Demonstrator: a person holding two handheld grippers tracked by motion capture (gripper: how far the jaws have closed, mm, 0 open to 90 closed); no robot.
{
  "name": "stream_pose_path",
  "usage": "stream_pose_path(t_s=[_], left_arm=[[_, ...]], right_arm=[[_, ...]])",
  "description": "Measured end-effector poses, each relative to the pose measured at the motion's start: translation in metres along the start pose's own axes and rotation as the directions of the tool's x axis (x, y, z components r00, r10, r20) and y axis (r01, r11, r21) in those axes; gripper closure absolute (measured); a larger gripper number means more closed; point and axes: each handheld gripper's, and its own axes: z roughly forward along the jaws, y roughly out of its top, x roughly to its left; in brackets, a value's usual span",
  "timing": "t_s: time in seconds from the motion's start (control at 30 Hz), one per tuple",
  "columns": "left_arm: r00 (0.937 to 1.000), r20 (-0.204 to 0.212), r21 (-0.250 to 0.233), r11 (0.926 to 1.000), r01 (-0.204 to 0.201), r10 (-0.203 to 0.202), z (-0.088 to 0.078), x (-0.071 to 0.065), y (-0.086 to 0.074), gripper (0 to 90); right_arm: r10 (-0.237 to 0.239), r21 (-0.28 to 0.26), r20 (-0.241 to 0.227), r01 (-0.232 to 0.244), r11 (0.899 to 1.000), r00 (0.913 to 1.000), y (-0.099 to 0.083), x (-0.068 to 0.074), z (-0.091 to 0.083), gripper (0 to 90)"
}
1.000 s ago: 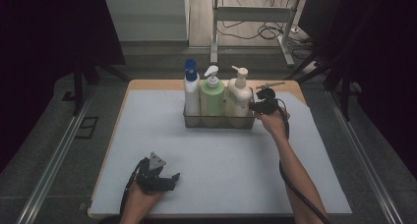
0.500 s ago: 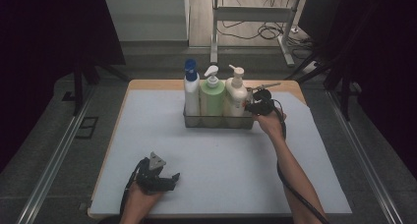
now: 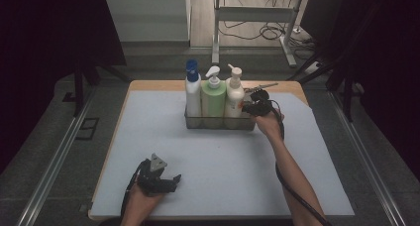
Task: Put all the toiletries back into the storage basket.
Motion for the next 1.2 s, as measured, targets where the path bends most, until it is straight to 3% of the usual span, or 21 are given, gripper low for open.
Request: stream_pose_path(t_s=[0.27, 1.2], left_arm=[[1.0000, -0.001, 0.001, 1.0000, -0.001, 0.001, 0.000, 0.000, 0.000, 12.9], [1.0000, 0.001, 0.001, 1.0000, 0.000, 0.000, 0.000, 0.000, 0.000, 12.9]], right_arm=[[-0.005, 0.007, 0.016, 0.005, 1.000, 0.9999, 0.001, 0.005, -0.004, 89.9], [-0.038, 0.026, 0.004, 0.038, 0.999, 0.9993, -0.008, 0.017, -0.016, 89.9]])
